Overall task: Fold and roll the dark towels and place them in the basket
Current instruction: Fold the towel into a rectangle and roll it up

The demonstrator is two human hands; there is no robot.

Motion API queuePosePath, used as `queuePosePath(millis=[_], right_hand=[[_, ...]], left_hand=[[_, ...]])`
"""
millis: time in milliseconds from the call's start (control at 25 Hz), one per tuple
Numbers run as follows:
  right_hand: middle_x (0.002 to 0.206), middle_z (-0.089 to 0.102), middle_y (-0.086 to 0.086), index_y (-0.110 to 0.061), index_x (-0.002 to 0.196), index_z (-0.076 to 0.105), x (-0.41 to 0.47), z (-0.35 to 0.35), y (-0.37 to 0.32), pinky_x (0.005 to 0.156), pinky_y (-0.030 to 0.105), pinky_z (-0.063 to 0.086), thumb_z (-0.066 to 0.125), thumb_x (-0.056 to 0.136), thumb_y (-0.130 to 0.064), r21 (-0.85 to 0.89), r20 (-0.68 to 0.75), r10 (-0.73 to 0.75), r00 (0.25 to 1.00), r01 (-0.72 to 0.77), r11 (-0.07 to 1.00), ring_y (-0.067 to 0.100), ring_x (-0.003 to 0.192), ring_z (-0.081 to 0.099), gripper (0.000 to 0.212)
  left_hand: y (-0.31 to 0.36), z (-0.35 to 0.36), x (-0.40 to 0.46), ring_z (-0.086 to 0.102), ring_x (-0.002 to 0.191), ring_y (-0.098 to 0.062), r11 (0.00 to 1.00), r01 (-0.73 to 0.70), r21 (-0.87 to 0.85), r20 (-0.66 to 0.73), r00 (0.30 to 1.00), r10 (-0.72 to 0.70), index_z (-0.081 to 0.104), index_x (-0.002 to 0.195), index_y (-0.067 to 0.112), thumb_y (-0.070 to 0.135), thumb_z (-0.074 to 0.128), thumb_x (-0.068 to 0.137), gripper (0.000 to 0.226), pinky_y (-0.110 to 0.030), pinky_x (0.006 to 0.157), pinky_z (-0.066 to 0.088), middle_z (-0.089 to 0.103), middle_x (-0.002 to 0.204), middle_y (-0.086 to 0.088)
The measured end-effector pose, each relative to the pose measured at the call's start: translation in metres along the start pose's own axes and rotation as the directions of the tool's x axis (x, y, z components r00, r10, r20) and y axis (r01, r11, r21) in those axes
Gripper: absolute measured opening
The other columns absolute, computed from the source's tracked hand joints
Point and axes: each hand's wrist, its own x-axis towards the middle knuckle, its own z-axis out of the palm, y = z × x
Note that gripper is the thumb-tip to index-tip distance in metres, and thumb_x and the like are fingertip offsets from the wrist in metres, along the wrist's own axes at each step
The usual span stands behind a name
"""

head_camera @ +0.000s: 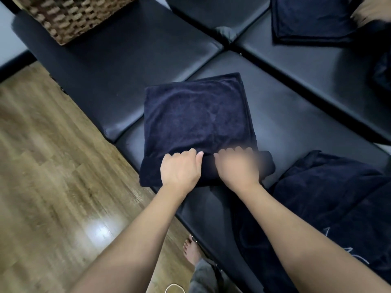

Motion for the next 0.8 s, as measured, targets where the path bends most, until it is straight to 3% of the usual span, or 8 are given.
queuePosePath(millis=[120,200,320,440,520,680,800], right_hand=[[0.062,0.064,0.005,-0.015,0.071,0.059,0.012,-0.009,0.0,0.068,0.043,0.038,0.028,0.105,-0.037,-0.005,0.173,-0.014,0.985,0.015,1.0,0.032,0.059,0.055,0.051],[0.076,0.07,0.005,-0.016,0.082,0.063,0.026,-0.015,0.002,0.074,0.042,0.036,0.018,0.107,-0.038,0.058,0.342,-0.021,0.94,0.002,0.998,0.032,0.07,0.062,0.056],[0.092,0.071,0.005,-0.018,0.09,0.064,0.042,-0.016,0.004,0.077,0.042,0.034,0.016,0.108,-0.04,0.132,0.507,0.005,0.862,-0.083,0.988,0.032,0.083,0.064,0.056],[0.08,0.067,0.004,-0.018,0.081,0.061,0.019,-0.013,0.003,0.071,0.042,0.038,0.023,0.105,-0.04,0.076,0.302,0.02,0.953,-0.045,0.996,0.032,0.074,0.062,0.05],[0.083,0.065,0.004,-0.016,0.089,0.066,-0.009,-0.006,0.003,0.076,0.043,0.043,0.032,0.104,-0.038,0.082,0.108,0.039,0.993,-0.048,0.995,0.03,0.075,0.06,0.043],[0.12,0.066,0.006,-0.013,0.13,0.064,-0.034,0.0,-0.006,0.109,0.051,0.037,0.038,0.102,-0.039,0.116,0.04,0.081,0.996,-0.085,0.99,0.033,0.113,0.059,0.045],[0.127,0.064,0.007,-0.014,0.133,0.061,-0.039,0.004,-0.005,0.11,0.054,0.035,0.04,0.102,-0.038,0.076,-0.024,0.043,0.999,-0.041,0.996,0.037,0.12,0.056,0.045]], left_hand=[[-0.004,0.023,-0.027,0.06,0.092,-0.026,0.996,-0.086,-0.031,-0.22,0.972,0.077,0.066,0.11,0.018,0.046,0.037,0.102,0.04,-0.042,0.086,0.043,0.067,0.106,0.001],[-0.004,0.035,-0.038,0.06,0.106,-0.027,0.995,-0.097,-0.02,-0.262,0.961,0.088,0.064,0.127,0.015,0.048,0.043,0.1,0.048,-0.047,0.102,0.04,0.065,0.122,-0.001],[-0.003,0.033,-0.032,0.06,0.093,-0.029,0.997,-0.08,0.02,-0.254,0.964,0.082,0.065,0.121,0.014,0.052,0.04,0.101,0.05,-0.045,0.093,0.042,0.067,0.11,-0.002],[-0.003,0.019,-0.01,0.054,0.071,-0.029,0.995,-0.07,0.073,-0.225,0.971,0.085,0.062,0.087,0.018,0.051,0.03,0.104,0.049,-0.042,0.075,0.037,0.063,0.079,-0.001],[-0.003,0.007,0.004,0.055,0.066,-0.028,0.991,-0.084,0.108,-0.152,0.983,0.1,0.057,0.077,0.02,0.048,0.022,0.104,0.052,-0.041,0.072,0.032,0.064,0.072,0.0],[0.002,-0.006,0.032,0.064,0.076,-0.028,0.98,-0.151,0.131,0.105,0.985,0.137,0.064,0.089,0.02,0.045,0.014,0.106,0.059,-0.038,0.073,0.032,0.072,0.088,-0.003],[0.007,-0.008,0.042,0.067,0.092,-0.032,0.997,-0.066,0.032,0.228,0.972,0.056,0.069,0.098,0.017,0.047,0.015,0.107,0.063,-0.038,0.073,0.04,0.072,0.1,-0.007]])
